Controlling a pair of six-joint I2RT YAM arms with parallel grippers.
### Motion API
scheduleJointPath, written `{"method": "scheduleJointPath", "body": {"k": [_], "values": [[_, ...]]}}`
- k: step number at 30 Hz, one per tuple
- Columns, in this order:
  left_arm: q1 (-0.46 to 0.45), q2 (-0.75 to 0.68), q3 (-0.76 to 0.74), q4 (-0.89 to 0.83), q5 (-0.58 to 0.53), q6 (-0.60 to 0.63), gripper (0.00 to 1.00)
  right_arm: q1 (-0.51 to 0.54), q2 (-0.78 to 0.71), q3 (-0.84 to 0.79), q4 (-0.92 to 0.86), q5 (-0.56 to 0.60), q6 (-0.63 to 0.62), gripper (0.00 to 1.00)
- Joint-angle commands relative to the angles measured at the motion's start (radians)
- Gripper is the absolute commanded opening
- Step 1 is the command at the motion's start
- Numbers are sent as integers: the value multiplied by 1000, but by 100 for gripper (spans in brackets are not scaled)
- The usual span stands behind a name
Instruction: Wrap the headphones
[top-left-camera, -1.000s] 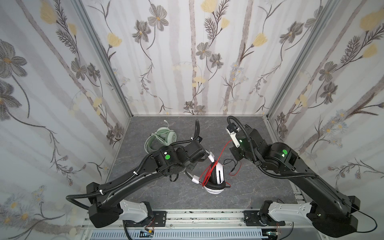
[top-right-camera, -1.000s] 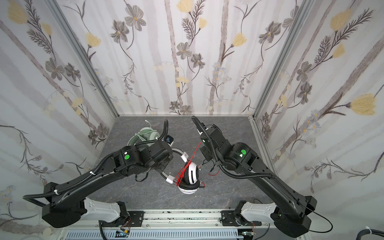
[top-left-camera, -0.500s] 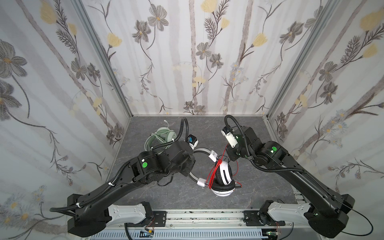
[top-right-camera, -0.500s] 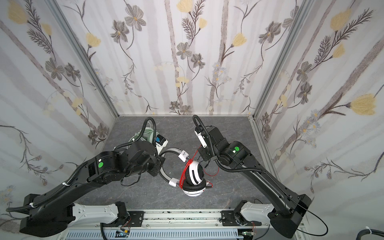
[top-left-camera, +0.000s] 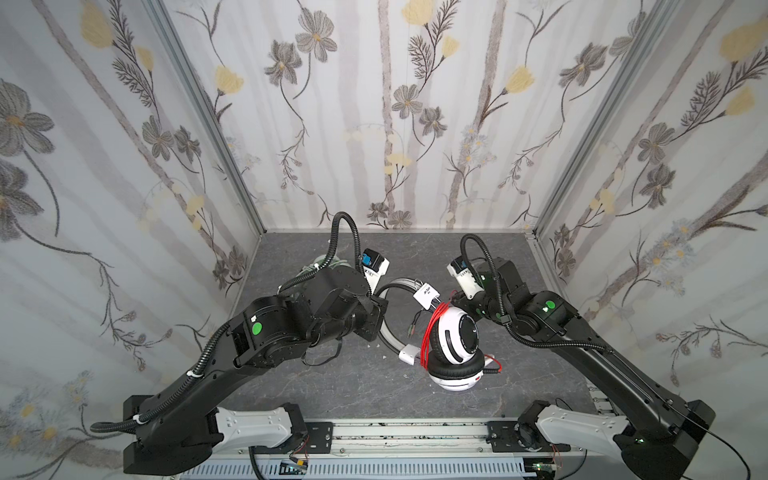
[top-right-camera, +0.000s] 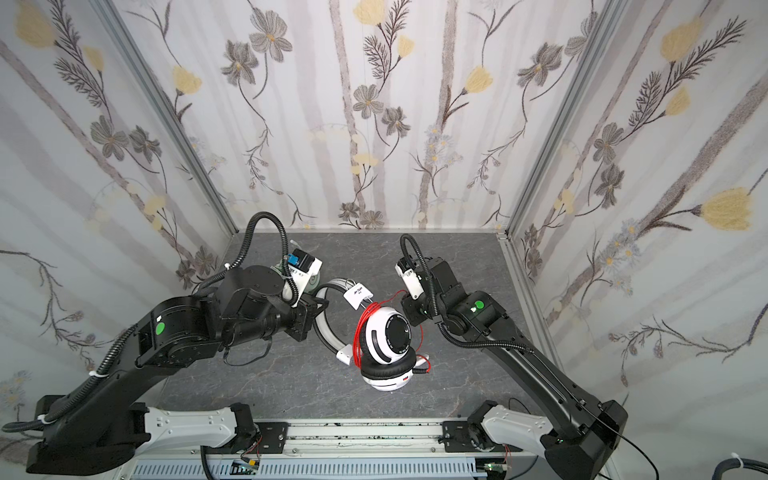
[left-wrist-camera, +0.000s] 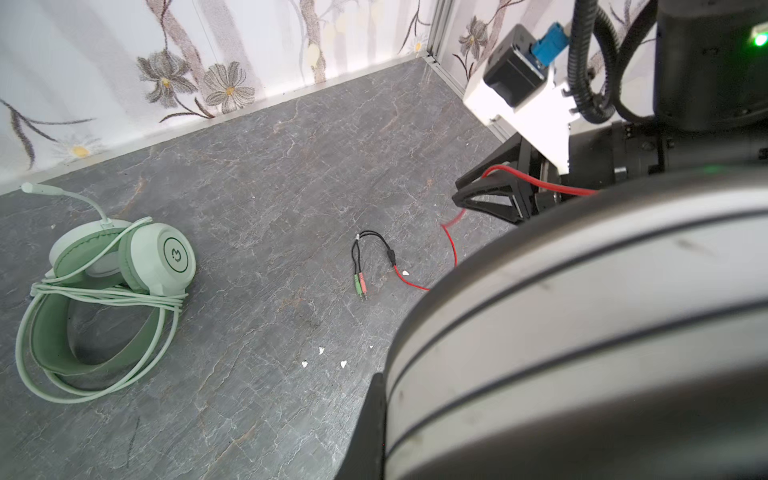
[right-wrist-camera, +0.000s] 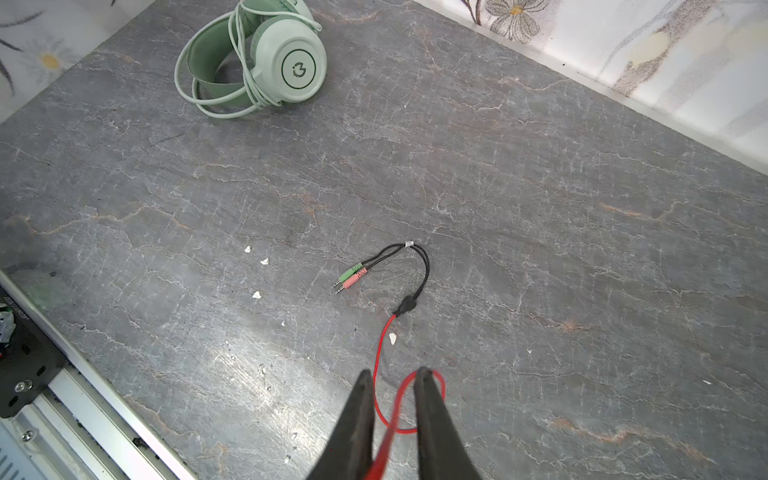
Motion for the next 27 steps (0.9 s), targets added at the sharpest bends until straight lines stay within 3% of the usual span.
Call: {"method": "scheduleJointPath", "body": {"k": [1,14,22,27], "values": [[11,13,51,20,-44,-89,0,-9,-33,-38,70,-53,32,38],[49,130,388,-78,-68,-76,0,-202,-354,-397,224,-292,185,50],[64,242,620,-170,-84,-42,0,-213,-376,-532,292,-393,219,58],[79,293,725,-177,-70,-33,0,-212,-368,-591,439,-617,251,60]]}}
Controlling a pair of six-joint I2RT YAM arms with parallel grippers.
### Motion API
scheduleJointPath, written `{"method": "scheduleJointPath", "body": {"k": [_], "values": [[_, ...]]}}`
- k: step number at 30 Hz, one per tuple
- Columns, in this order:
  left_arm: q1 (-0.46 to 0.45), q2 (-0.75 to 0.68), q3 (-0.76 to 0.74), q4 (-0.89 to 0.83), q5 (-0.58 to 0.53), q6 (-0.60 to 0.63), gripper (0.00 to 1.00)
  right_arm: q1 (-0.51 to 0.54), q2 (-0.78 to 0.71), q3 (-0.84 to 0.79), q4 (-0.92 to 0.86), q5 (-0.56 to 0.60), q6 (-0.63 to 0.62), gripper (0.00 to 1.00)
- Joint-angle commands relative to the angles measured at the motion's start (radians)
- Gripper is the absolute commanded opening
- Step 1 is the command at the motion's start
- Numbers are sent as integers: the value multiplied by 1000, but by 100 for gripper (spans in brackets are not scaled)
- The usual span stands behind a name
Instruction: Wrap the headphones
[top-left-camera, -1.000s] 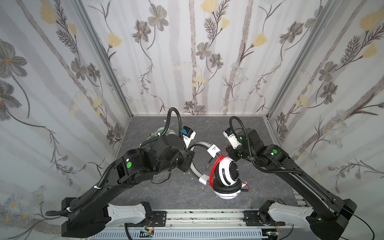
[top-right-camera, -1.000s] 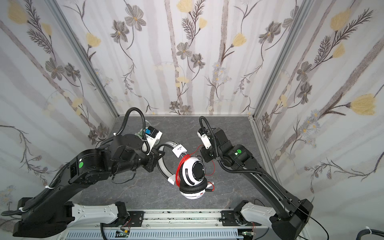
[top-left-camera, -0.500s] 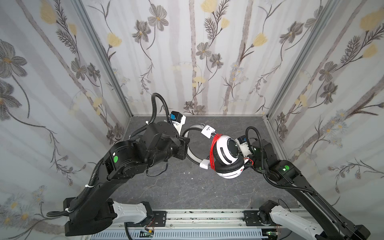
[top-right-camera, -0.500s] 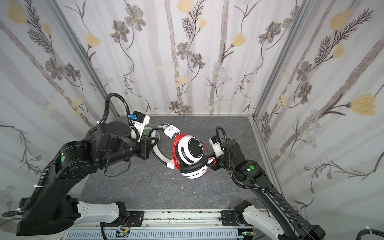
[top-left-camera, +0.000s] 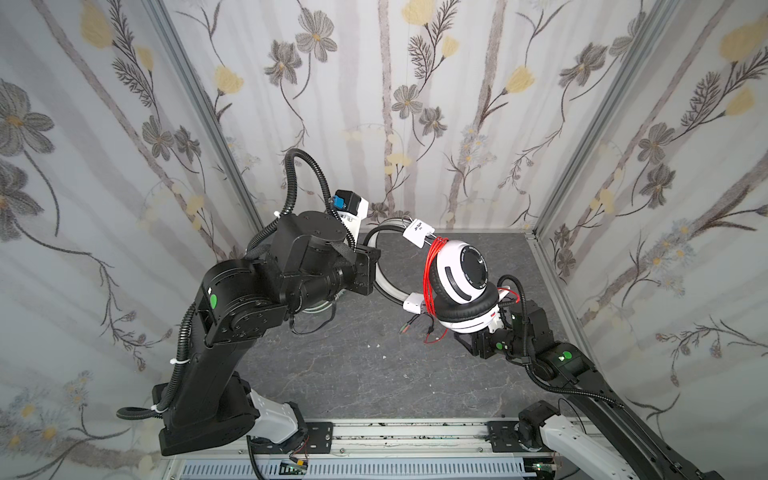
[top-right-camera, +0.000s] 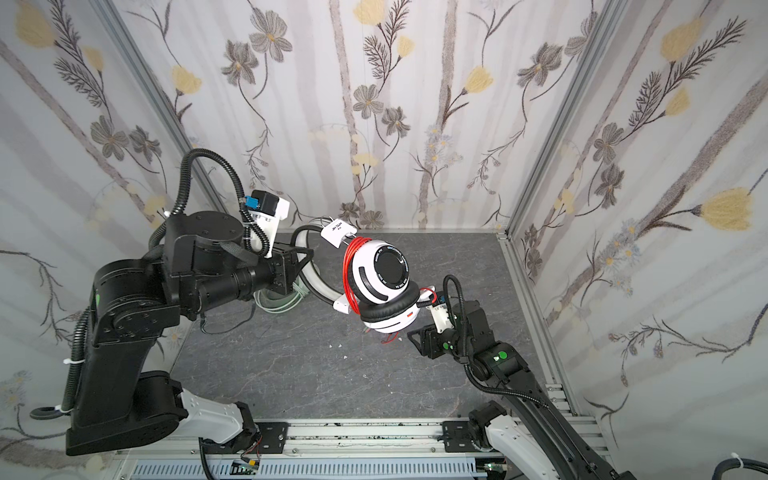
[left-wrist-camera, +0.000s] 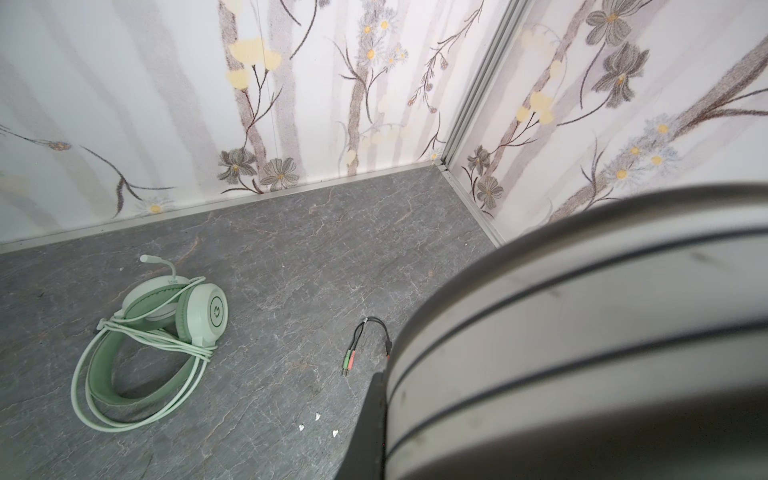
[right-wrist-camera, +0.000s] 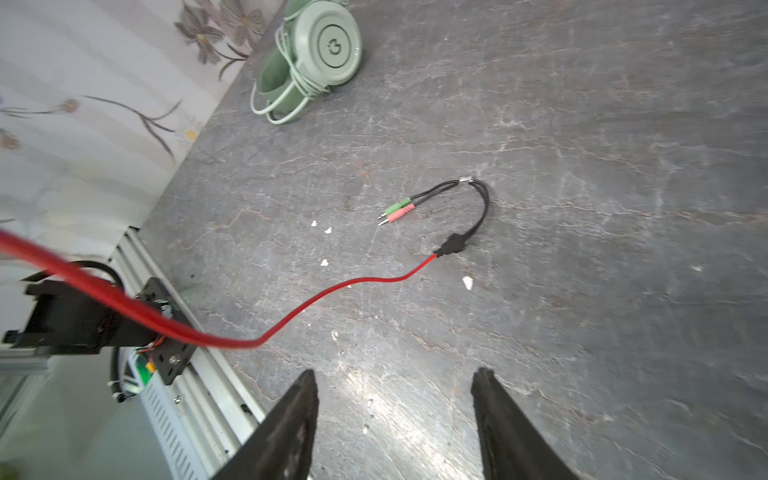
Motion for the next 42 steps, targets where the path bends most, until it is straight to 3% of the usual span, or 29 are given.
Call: {"method": "scheduleJointPath", "body": {"k": [1,8,13,23,30,42], "values": [[11,23,55,37,6,-3,0,0,-1,-39,191,-200,53,59],[48,60,107,30,27,6,0,5,-101,-225,555,-306,232,56],[85,76,141,43,39,4,0,40,-141,-307,654,-224,243,57],[191,78,148,127,136,-51,0,113,-25,-336,847,-78,238,59],[261,82,166,171,203,-88,0,114,170,-253,900,-61,135,70],[312,87,174,206,267,-128,0,124,540,13,825,-96,-50,71]]}}
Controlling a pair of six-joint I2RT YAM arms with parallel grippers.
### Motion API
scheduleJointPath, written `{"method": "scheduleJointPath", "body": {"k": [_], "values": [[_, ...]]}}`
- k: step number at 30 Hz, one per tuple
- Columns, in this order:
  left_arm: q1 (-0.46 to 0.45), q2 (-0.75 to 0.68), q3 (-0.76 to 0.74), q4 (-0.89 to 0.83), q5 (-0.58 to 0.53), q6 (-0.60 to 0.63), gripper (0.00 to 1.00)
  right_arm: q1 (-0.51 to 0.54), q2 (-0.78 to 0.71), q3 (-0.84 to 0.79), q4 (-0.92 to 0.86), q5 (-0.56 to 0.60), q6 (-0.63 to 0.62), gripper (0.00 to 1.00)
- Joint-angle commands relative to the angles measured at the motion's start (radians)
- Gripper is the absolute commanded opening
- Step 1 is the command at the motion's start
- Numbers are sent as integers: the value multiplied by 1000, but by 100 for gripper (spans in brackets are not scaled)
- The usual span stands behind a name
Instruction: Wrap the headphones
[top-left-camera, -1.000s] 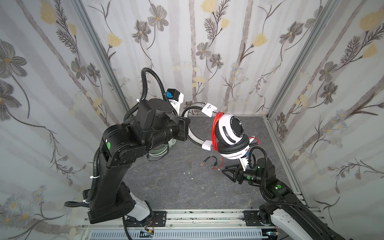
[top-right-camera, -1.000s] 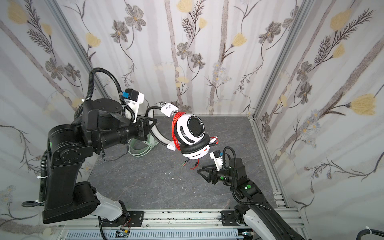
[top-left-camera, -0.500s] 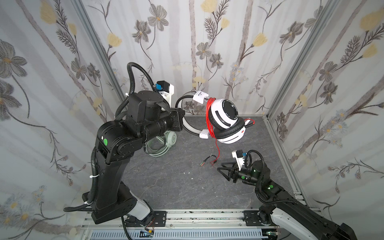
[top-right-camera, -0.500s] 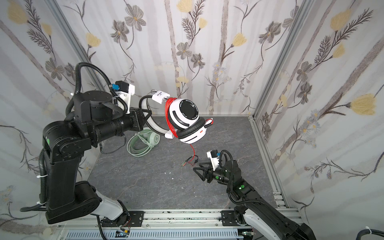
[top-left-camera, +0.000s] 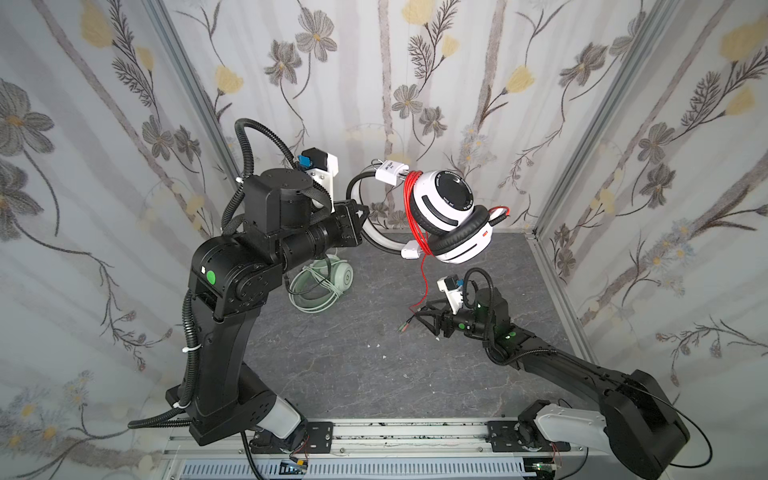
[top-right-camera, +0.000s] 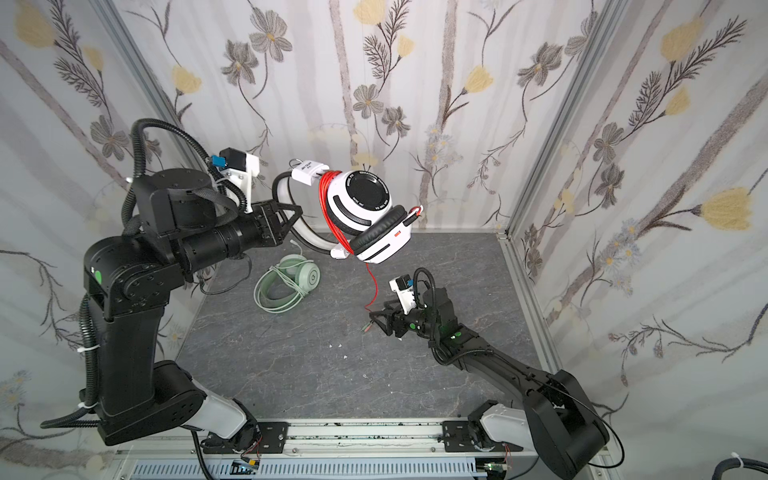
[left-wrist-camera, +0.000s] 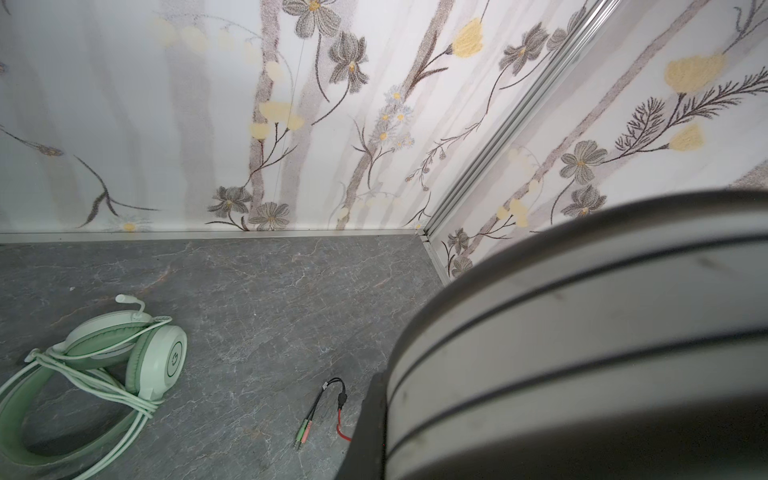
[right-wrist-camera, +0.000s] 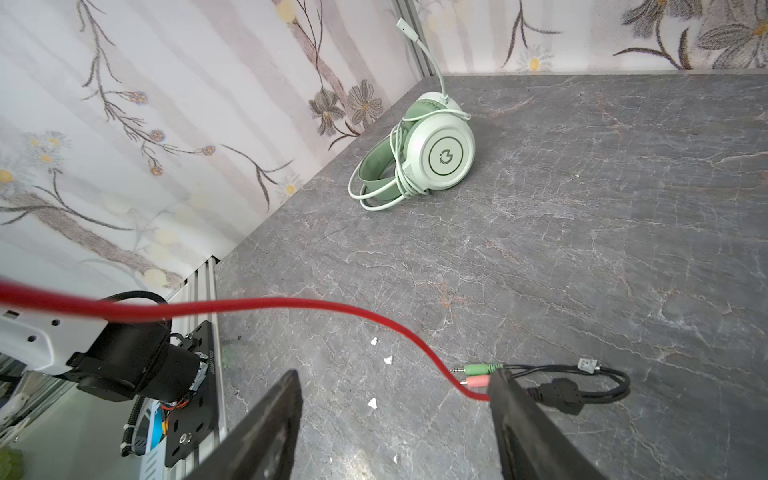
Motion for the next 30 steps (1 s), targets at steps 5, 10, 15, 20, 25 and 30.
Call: {"method": "scheduleJointPath", "body": {"k": [5,10,15,20,25,30], "values": [[32,-15,26,99,54,-61,0,1,169,132,-29,-70,-91,69],[46,-22,27,97,65,-74,0,3,277,208,-48,-108,-96,64],[67,-23,27,99,91,-95,0,4,305,230,-76,-151,-108,19],[139,-24,27,97,136,-135,0,10,227,215,-196,-39,-80,0],[263,-16,20,42,177,-212,0,33,84,165,-391,98,-59,0],[311,-93,-127,52,10,-235,0,66,-112,68,-529,176,-27,0]]}}
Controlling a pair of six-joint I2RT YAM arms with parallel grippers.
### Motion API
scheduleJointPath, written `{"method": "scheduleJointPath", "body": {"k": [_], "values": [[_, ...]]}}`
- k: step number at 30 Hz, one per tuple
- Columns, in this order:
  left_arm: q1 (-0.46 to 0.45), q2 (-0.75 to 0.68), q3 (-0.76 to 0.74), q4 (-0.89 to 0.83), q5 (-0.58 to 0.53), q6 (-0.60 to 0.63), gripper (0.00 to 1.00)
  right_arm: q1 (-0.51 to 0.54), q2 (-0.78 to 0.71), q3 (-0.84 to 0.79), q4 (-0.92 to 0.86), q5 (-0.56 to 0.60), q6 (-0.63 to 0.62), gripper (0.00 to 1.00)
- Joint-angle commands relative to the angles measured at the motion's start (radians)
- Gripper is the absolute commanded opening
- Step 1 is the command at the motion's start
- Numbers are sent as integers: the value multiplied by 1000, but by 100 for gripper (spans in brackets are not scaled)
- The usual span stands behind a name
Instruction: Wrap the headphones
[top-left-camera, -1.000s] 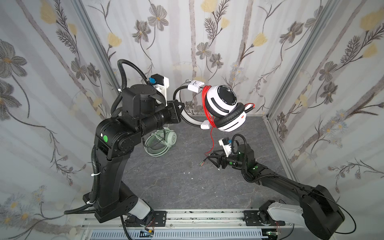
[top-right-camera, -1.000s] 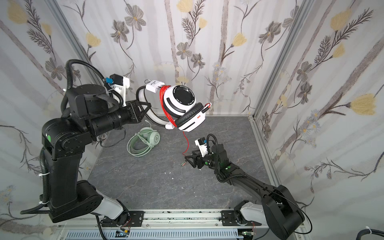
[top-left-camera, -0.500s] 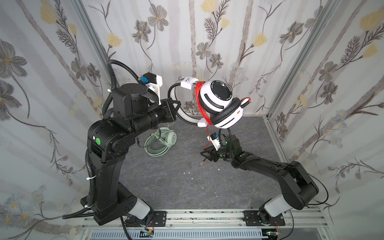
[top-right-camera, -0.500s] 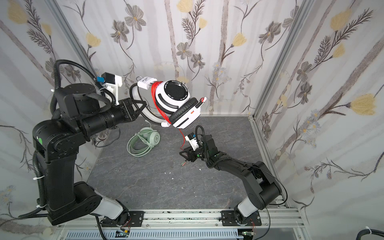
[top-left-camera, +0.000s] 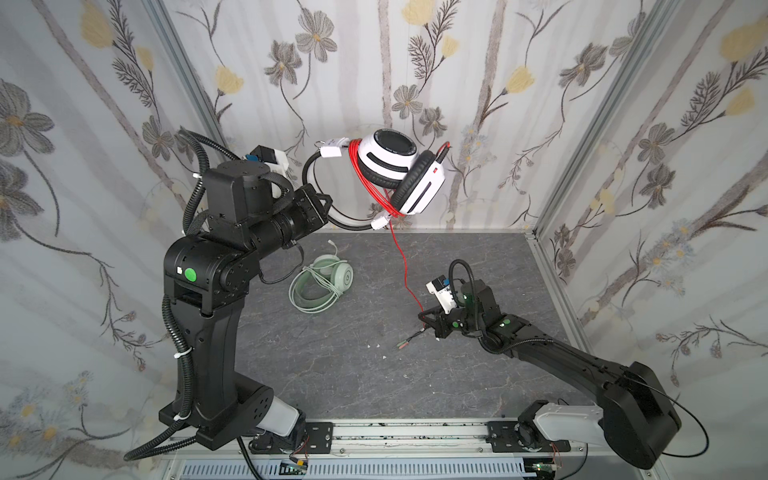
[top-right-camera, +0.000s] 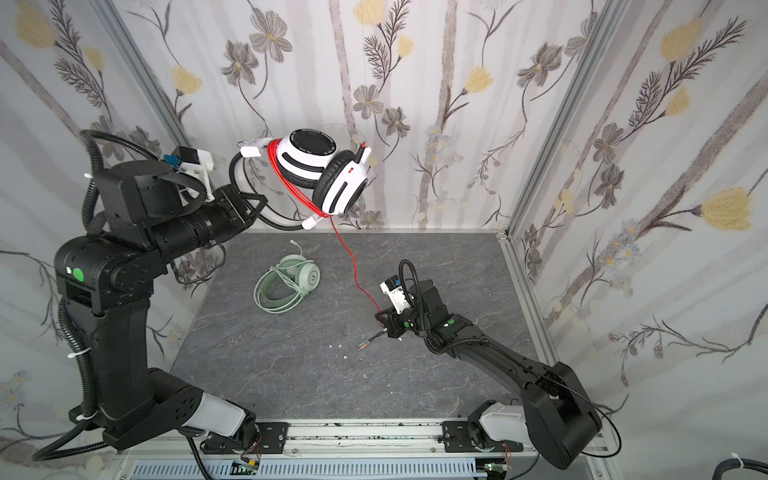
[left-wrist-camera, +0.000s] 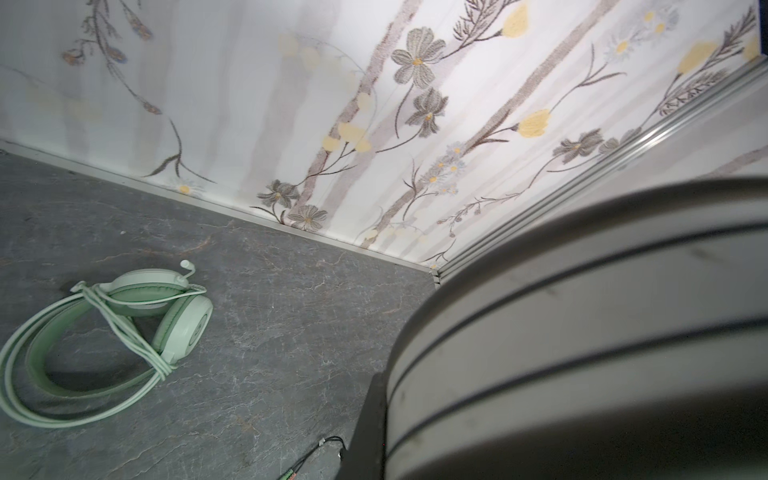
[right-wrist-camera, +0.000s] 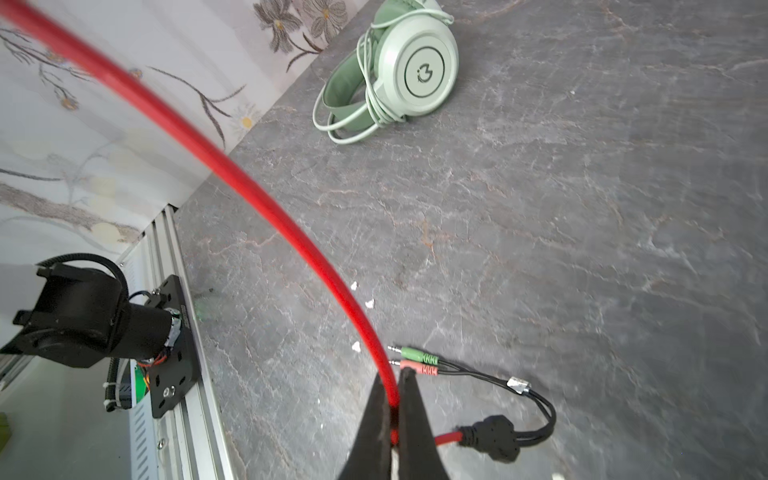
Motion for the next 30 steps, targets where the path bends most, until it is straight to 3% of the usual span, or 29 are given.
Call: {"method": "scheduleJointPath", "body": {"k": [1,9,14,24,30], "values": [[22,-64,-92,73,-127,-56,0,18,-101,-51,-128,78,44,0],[75,-151,-186,62,-355,-21,3,185,-451,-184,-251,182,274,0],[79,-136,-195,25,-441,-10,3,378,-545,-162,-372,281,360,0],[79,-80,-278,-62,-600,16,0,727,-457,121,-663,567,427,0],[82,-142,-457,-32,-710,71,0,803,-414,306,-795,658,399,0]]}}
